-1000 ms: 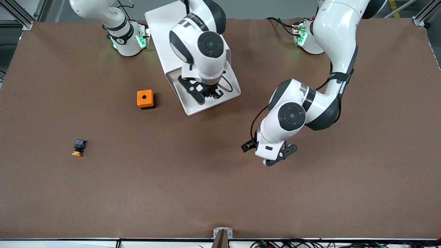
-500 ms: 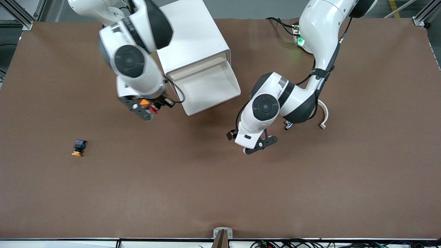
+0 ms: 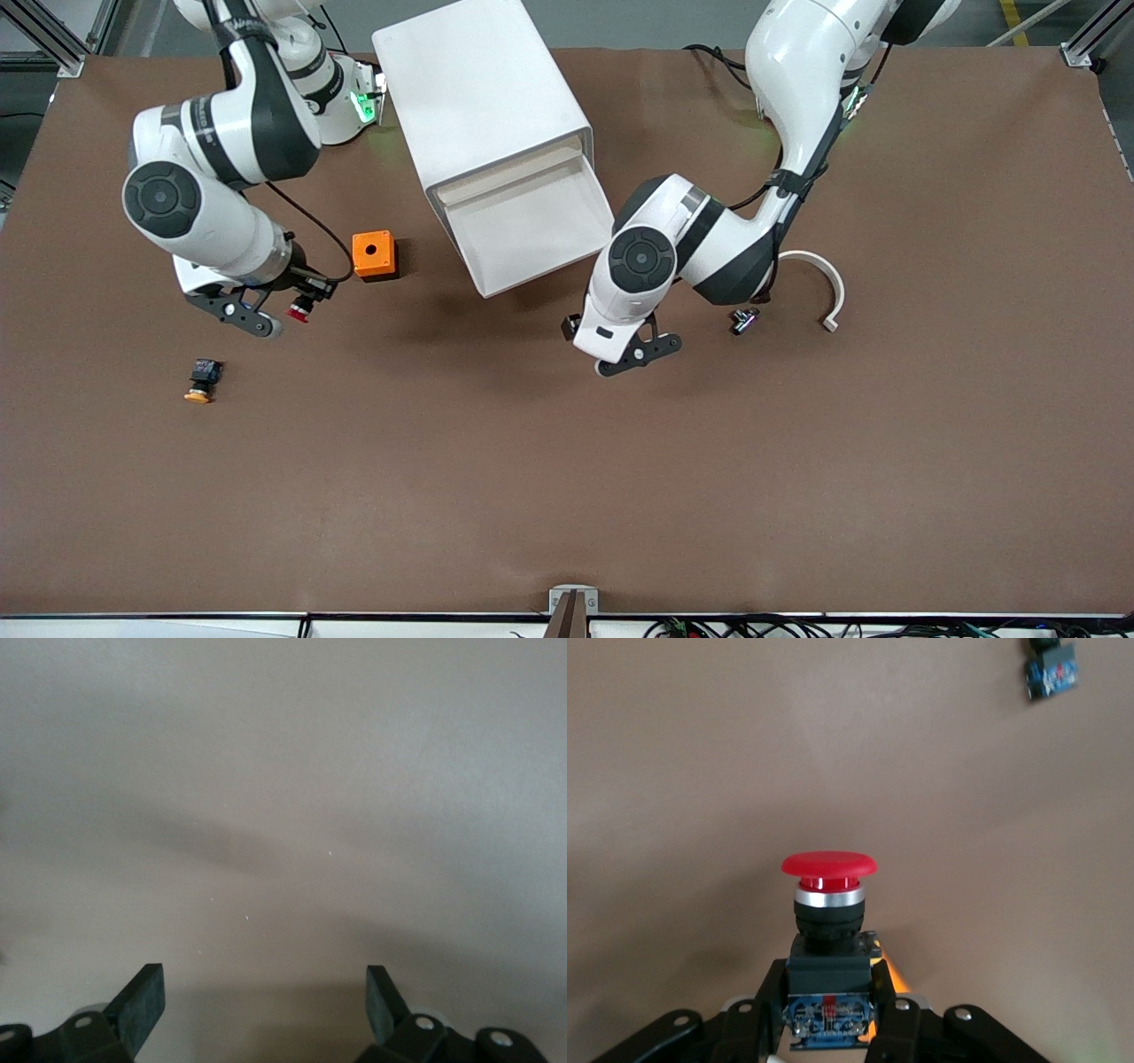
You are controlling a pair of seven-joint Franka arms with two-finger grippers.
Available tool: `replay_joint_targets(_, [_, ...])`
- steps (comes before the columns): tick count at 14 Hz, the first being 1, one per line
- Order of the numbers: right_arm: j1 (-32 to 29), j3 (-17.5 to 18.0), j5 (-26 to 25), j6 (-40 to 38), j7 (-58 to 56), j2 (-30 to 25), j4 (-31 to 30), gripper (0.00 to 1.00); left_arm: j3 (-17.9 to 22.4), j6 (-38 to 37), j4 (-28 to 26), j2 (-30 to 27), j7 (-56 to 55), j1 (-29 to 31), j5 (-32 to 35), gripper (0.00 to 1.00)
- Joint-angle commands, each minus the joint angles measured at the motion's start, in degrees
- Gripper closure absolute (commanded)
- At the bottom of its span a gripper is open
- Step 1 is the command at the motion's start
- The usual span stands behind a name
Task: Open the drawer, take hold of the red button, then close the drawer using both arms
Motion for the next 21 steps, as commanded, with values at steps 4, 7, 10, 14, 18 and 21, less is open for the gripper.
replay_joint_targets(4, [-10.5, 1.2, -1.1, 17.1, -18.5, -0.8, -10.6, 1.00, 0.3, 0.6, -0.4, 0.0, -0.2, -2.0, -5.9, 0.00])
replay_joint_targets(7, [-15.1, 1.2, -2.4, 24.5, -24.6, 3.5, -12.2, 1.00, 0.3, 0.6, -0.4, 0.5, -0.2, -2.9, -6.0, 0.00])
replay_joint_targets(10, [-17.3, 1.2, -2.7, 29.6, -28.4, 7.9, -11.9, 1.00, 0.3, 0.6, -0.5, 1.3, -0.2, -4.1, -6.0, 0.00])
replay_joint_targets(14, [-18.7, 1.2, -2.7, 34.7, -28.7, 13.4, -11.4, 1.00, 0.3, 0.6, -0.3, 1.4, -0.2, -5.7, -6.1, 0.00])
replay_joint_targets(18, [-19.9, 1.2, -2.7, 36.2, -28.9, 16.7, -10.4, 1.00, 0.3, 0.6, -0.4, 1.5, -0.2, -7.5, -6.2, 0.00])
replay_joint_targets(21, [-20.1, 1.2, -2.7, 36.2, -28.9, 18.7, -9.0, 1.00, 0.3, 0.6, -0.4, 1.5, -0.2, -8.6, -7.8, 0.00])
